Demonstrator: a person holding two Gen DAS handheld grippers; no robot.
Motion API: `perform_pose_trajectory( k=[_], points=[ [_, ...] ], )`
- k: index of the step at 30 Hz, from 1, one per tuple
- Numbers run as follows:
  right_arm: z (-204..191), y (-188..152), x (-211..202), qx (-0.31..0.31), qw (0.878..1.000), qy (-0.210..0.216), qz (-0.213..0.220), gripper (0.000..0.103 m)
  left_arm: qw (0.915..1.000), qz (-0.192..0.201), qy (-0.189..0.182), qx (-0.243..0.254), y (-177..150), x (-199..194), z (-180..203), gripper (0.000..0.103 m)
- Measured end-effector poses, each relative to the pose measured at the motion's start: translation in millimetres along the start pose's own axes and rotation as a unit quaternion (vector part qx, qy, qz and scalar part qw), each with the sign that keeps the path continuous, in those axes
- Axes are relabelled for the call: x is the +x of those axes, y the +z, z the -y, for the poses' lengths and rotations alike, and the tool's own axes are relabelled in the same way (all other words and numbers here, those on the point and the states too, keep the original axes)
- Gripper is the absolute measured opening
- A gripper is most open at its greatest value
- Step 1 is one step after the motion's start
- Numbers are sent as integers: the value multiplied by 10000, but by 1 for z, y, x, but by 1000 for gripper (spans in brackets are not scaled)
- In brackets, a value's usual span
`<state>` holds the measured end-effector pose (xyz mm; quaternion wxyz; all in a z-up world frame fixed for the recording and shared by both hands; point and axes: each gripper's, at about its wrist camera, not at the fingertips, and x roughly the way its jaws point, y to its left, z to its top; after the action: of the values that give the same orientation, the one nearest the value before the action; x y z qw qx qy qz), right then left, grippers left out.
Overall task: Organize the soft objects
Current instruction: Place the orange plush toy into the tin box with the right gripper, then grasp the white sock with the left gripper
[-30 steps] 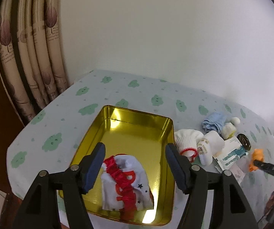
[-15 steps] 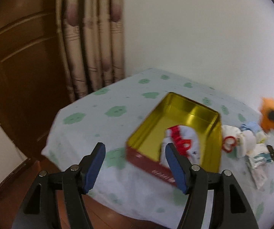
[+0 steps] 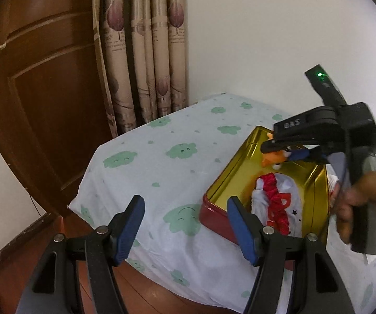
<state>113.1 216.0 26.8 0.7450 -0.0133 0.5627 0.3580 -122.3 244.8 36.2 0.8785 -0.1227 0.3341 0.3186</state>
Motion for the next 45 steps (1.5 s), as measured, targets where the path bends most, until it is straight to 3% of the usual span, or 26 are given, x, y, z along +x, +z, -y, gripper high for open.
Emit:
perform_pose_trajectory(
  k=[11,15,16,19,21,24,25,28,31,34,36,39,41,42,44,45],
  points=[
    [-13,5,26,-183,9990,-388,-76,47,9999,-94,-49,7,-2,5,3,67],
    [-15,0,0,-357,9970,-568,374,50,9999,-95,15,89,-4,4,7,67],
    [-14,-4,-15,-352,9966,-428,613,54,9999,-84,20,102,-4,3,7,67],
    [1,-32,-71,-316,9893,-206,1408,93,9998,-77,24,193,-6,2,12,67],
    [18,-58,-106,-276,9811,-312,1887,97,9996,-32,-7,280,-7,-1,15,67],
    [67,-121,-157,-121,9654,-895,2448,99,9988,91,-113,474,-10,-8,24,67],
    [93,-150,-174,-50,9587,-1328,2516,100,9982,137,-193,547,-12,-12,27,67],
    [152,-208,-197,43,9411,-2490,2286,100,9936,188,-679,885,-20,-25,48,67],
    [216,-261,-212,303,9245,-3369,1755,100,9850,-62,-1147,1286,-32,-32,77,67],
    [259,-298,-224,471,9068,-3913,1494,100,9737,-185,-1531,1679,-42,-39,107,67],
    [278,-312,-226,612,9020,-4038,1399,100,9647,-203,-1813,1902,-42,-43,126,67],
    [303,-324,-226,1109,9143,-3627,1421,100,9397,-97,-2436,2399,-35,-46,159,67],
    [306,-322,-228,1173,9153,-3549,1500,100,9226,136,-2605,2842,-29,-46,183,67],
    [306,-321,-227,1162,9159,-3525,1528,100,9074,92,-2759,3169,-24,-41,200,67],
    [302,-320,-222,1079,9174,-3529,1488,100,8887,70,-2956,3505,-17,-33,223,67],
    [299,-321,-220,1020,9191,-3509,1476,100,8753,74,-3080,3729,-12,-28,236,67]
  ],
)
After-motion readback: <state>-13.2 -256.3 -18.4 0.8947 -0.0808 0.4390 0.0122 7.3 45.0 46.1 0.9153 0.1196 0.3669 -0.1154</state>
